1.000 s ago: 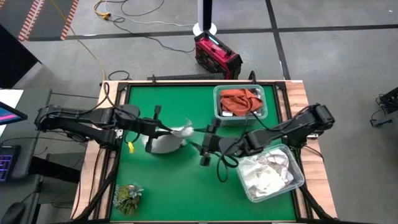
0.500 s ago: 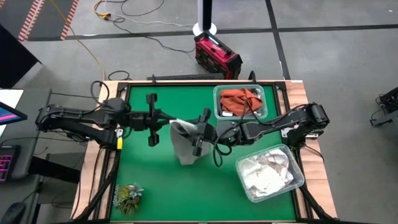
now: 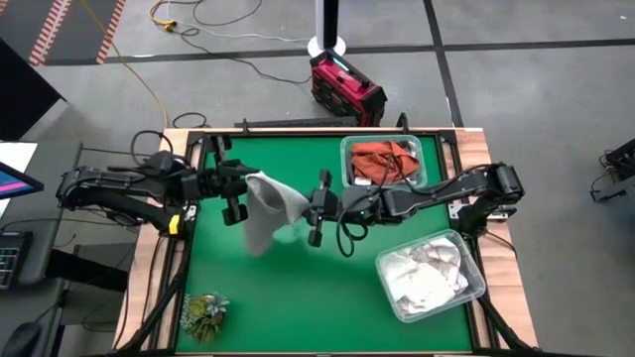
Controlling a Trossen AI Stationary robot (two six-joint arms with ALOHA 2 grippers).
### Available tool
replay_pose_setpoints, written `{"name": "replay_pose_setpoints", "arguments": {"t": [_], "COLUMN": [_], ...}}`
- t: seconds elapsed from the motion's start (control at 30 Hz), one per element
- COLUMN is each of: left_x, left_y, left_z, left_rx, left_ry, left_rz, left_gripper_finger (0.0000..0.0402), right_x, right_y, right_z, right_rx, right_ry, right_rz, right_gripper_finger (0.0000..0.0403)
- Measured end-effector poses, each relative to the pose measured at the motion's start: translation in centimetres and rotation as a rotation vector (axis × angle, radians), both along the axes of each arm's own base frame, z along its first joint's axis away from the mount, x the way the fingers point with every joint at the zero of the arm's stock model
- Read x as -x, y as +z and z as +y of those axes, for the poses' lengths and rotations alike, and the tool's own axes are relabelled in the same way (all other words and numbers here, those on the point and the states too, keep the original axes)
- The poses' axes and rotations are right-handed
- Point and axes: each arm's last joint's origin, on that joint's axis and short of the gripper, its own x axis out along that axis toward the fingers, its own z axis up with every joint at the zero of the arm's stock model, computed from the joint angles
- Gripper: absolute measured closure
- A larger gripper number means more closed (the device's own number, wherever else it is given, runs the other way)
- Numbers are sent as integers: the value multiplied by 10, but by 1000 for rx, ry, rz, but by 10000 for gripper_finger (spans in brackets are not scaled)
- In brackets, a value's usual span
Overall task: Sort towels by color in basket
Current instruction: Put the light gray towel into the bottom transparent bin
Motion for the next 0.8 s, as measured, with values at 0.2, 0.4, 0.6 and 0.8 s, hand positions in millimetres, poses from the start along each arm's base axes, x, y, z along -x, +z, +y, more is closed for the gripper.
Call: {"name": "replay_pose_setpoints", "arguments": {"t": [0.2,0.4,0.6,0.8], "left_x": [-2,1,10,16], "left_y": [-3,-3,4,-3], "left_z": [2,5,1,0], "left_rx": [152,273,287,277], "left_ry": [-10,28,-23,-68], "left_rz": [53,154,276,410], "left_gripper_finger": [391,348,248,174], "right_x": [0,7,39,91], "right_y": [1,9,39,77], "right_z": [0,9,27,50], "right_rx": [27,40,4,-50], "right_ry": [11,44,107,211], "right_rz": [-7,-6,-23,-46], "right_gripper_finger": [378,383,383,383]}}
